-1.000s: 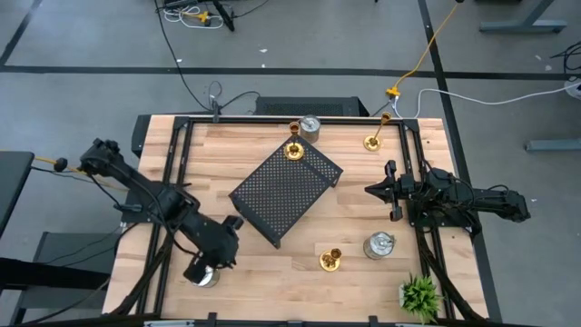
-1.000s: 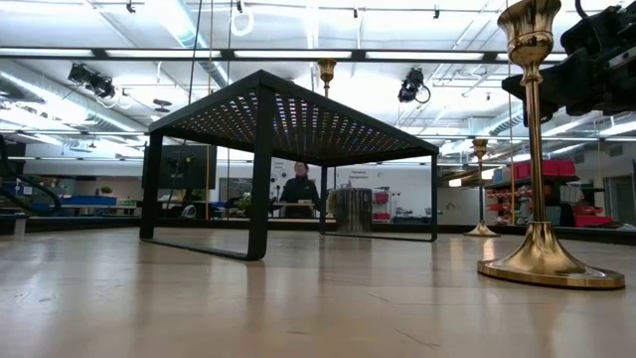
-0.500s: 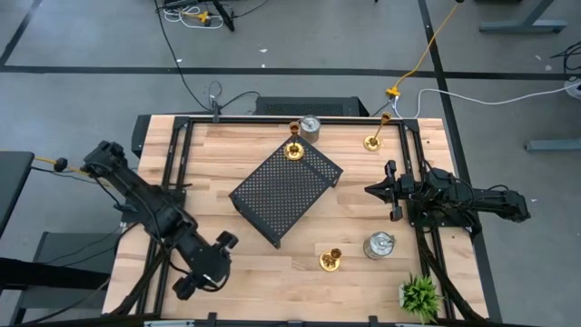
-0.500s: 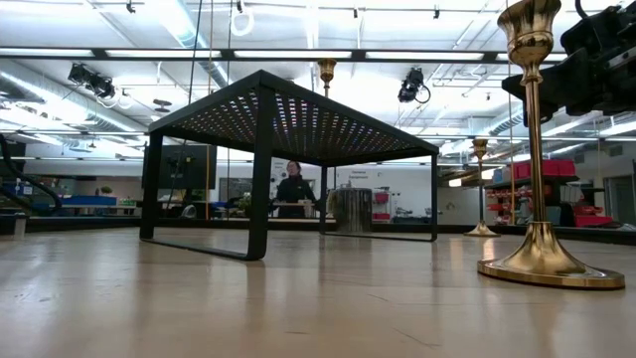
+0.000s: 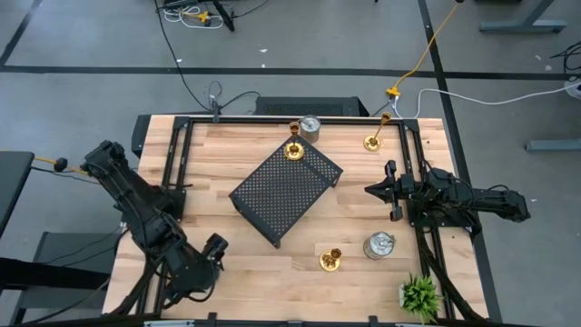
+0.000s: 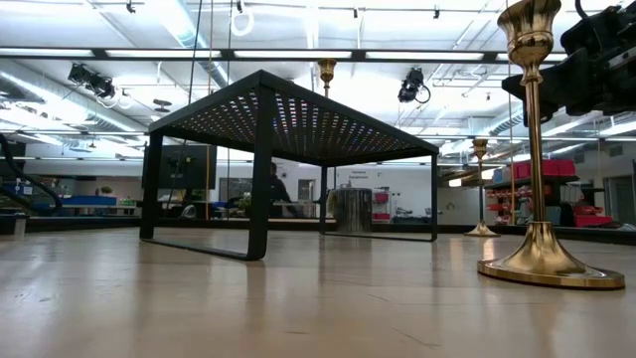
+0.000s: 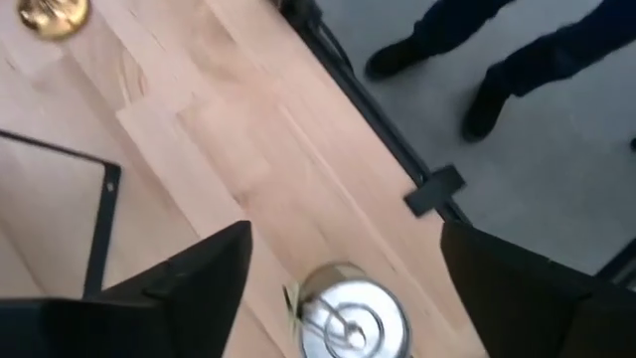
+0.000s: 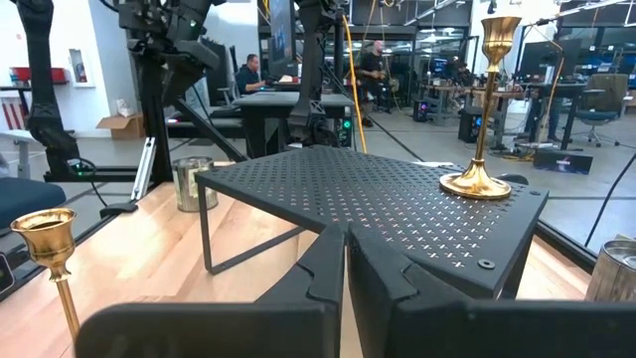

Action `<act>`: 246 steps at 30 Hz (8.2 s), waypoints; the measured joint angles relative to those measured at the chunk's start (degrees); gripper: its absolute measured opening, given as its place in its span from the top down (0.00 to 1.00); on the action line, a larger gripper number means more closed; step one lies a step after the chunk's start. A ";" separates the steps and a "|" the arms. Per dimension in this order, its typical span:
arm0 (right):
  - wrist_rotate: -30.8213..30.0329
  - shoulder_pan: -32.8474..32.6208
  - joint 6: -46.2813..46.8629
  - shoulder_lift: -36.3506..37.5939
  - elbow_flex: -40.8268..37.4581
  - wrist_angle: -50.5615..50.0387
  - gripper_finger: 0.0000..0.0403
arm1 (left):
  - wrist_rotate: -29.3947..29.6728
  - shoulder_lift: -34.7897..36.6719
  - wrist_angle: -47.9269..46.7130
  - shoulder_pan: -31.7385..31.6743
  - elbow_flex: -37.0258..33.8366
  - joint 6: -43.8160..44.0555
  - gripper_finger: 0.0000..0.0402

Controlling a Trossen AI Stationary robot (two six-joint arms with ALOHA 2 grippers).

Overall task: Pick & Place candle stick holders
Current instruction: Put the bottom left silver scented candle on the shelf

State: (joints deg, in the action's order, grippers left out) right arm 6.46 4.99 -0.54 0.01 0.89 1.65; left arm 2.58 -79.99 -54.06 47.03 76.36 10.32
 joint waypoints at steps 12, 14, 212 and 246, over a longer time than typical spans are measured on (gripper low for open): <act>0.00 -0.01 0.00 0.00 0.01 0.00 0.94 | 0.42 -1.45 -4.57 4.01 -0.02 5.90 0.02; 0.00 0.00 0.00 0.00 0.00 0.00 0.94 | 0.42 -2.20 -4.59 4.49 -0.02 5.77 0.02; 0.00 0.00 0.00 0.00 0.00 0.00 0.94 | 2.28 -5.88 -21.01 -22.71 13.38 19.06 0.06; -0.02 -0.01 0.00 0.00 0.01 0.00 0.94 | 1.30 -1.90 -21.99 -35.38 14.45 16.24 0.07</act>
State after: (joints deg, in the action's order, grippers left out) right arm 6.44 4.98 -0.54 0.01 0.89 1.65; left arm 3.89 -81.89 -76.05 11.65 90.81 26.56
